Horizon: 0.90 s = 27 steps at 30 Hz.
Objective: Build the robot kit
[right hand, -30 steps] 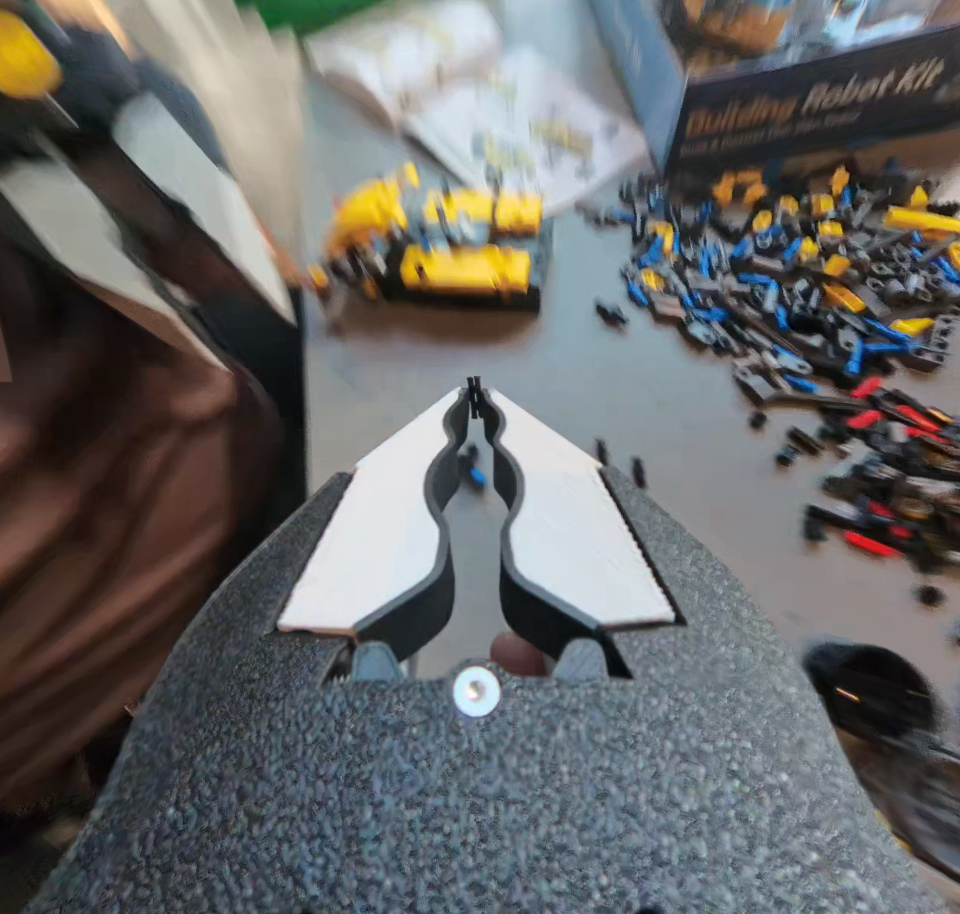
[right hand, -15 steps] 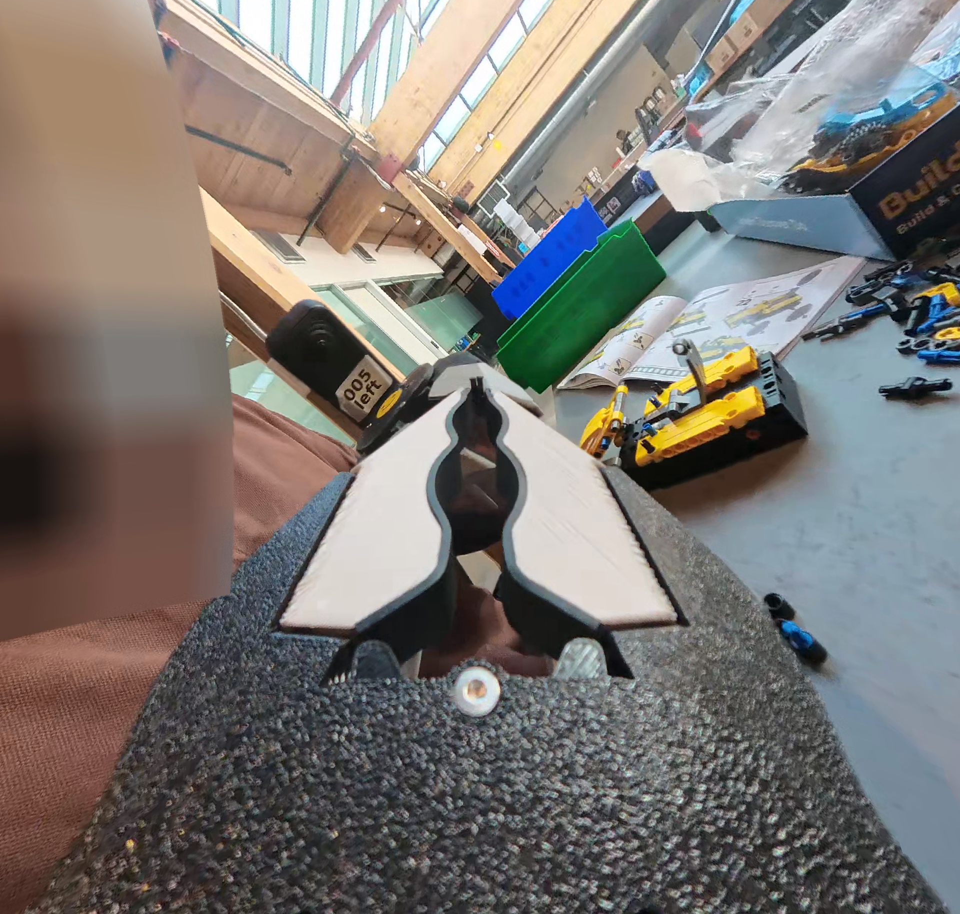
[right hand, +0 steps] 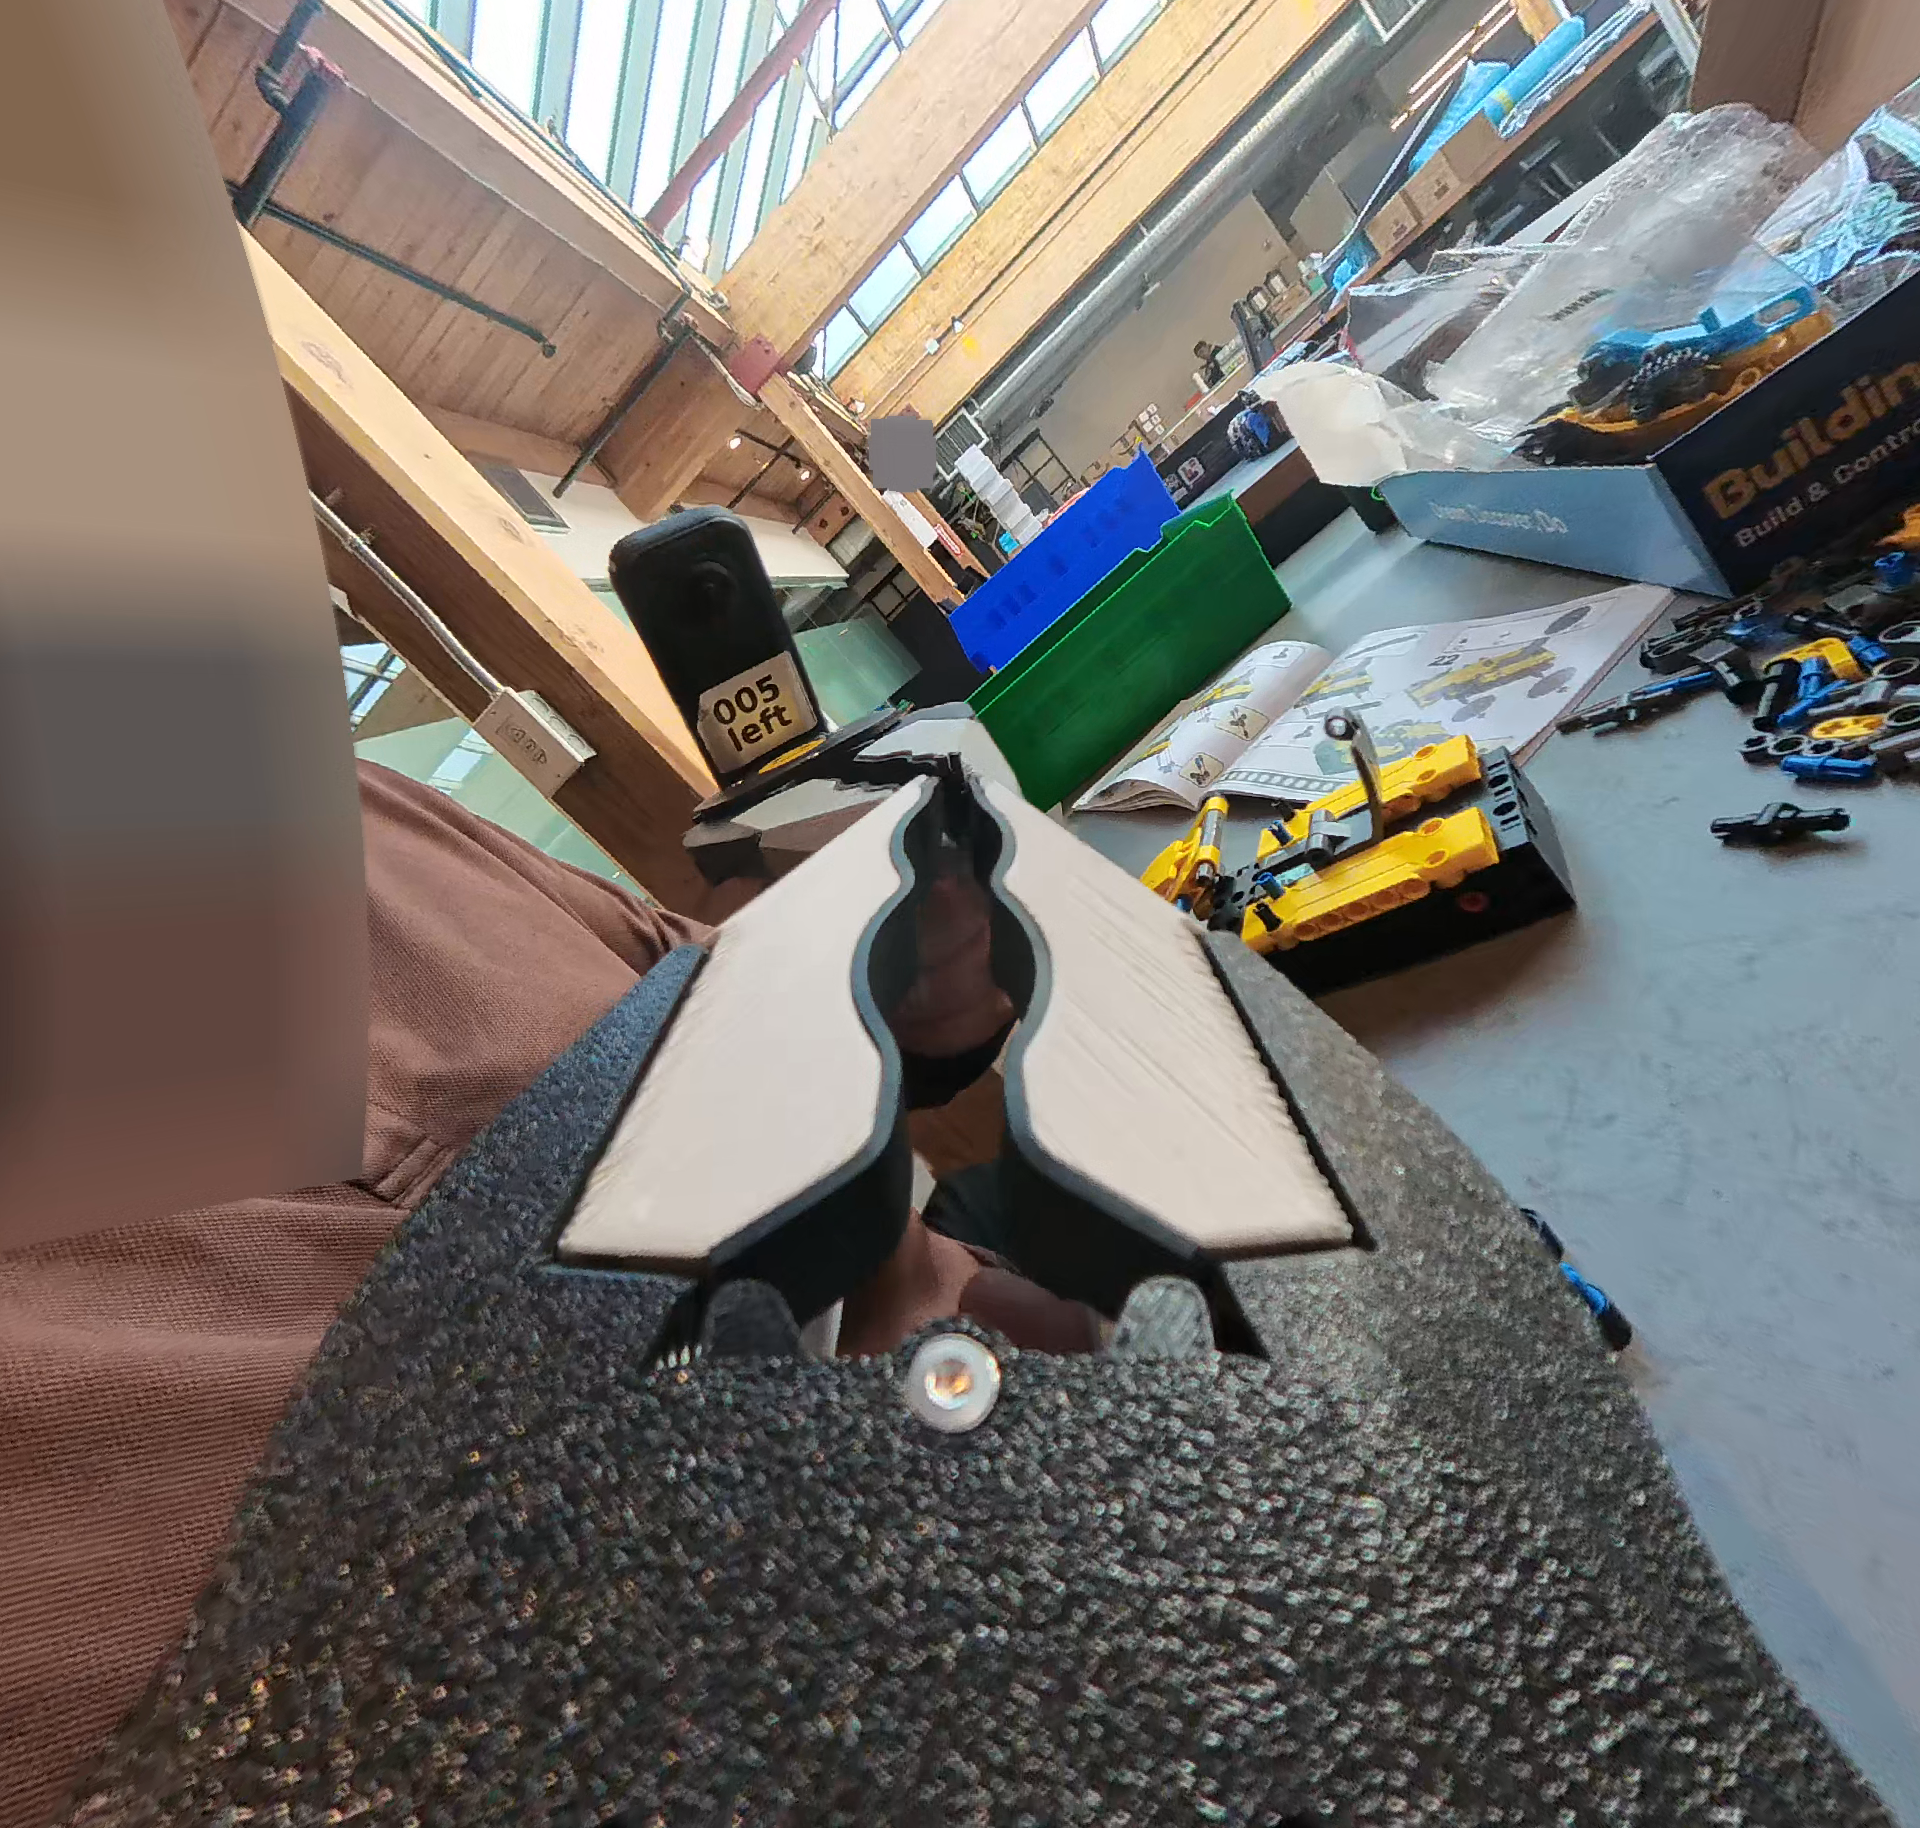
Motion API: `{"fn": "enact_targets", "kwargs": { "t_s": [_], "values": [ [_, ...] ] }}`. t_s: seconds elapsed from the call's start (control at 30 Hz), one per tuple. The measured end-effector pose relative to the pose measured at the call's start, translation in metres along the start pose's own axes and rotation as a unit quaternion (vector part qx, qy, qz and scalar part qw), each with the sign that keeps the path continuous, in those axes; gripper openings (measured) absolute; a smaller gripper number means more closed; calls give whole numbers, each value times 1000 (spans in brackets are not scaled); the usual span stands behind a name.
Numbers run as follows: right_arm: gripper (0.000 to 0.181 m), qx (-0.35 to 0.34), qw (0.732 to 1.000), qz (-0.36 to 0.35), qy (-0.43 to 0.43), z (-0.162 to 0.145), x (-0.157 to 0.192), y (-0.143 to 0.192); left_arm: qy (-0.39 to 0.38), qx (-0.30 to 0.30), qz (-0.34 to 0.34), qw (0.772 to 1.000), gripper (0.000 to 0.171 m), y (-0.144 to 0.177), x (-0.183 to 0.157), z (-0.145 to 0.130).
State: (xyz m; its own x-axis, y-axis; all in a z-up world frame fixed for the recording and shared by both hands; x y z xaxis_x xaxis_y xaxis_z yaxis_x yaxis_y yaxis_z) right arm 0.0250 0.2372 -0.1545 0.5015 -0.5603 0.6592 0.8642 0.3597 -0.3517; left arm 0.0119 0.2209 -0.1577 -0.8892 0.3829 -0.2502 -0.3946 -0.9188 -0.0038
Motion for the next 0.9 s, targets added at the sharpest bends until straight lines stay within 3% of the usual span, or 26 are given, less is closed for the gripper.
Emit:
{"fn": "enact_targets", "kwargs": {
  "t_s": [0.1, 0.4, 0.6, 0.9],
  "values": [
    [1, 20, 999, -25, 38, -3, -5, 3, -10, 16, 8, 1000, 2, 1, 3, -7],
    [2, 117, 972, -94, 179, -14, -13, 10, -167, 63, 49, 983, 2, 1, 8, -28],
    [2, 131, 969, -69, 197, -20, -8, 5, -130, 48, 52, 989, 2, 15, 12, -40],
    [7, 169, 962, -65, 204, -29, -23, -14, -72, -23, 59, 995, 2, 40, 27, -34]
  ]
}}
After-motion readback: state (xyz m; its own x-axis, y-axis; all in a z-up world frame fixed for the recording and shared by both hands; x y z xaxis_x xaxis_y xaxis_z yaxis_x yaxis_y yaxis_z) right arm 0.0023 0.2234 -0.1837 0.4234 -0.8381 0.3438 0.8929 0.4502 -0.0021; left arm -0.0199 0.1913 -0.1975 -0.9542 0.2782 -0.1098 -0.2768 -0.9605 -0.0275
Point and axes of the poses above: each gripper's, where its closed fingertips meet, y back along the fingers, z out of its top, x = y × z across the jaws, the point moved 2 cm from there along y, back along the fingers, and after that the axes turned 10 degrees about -x, right-handed, at the moved point
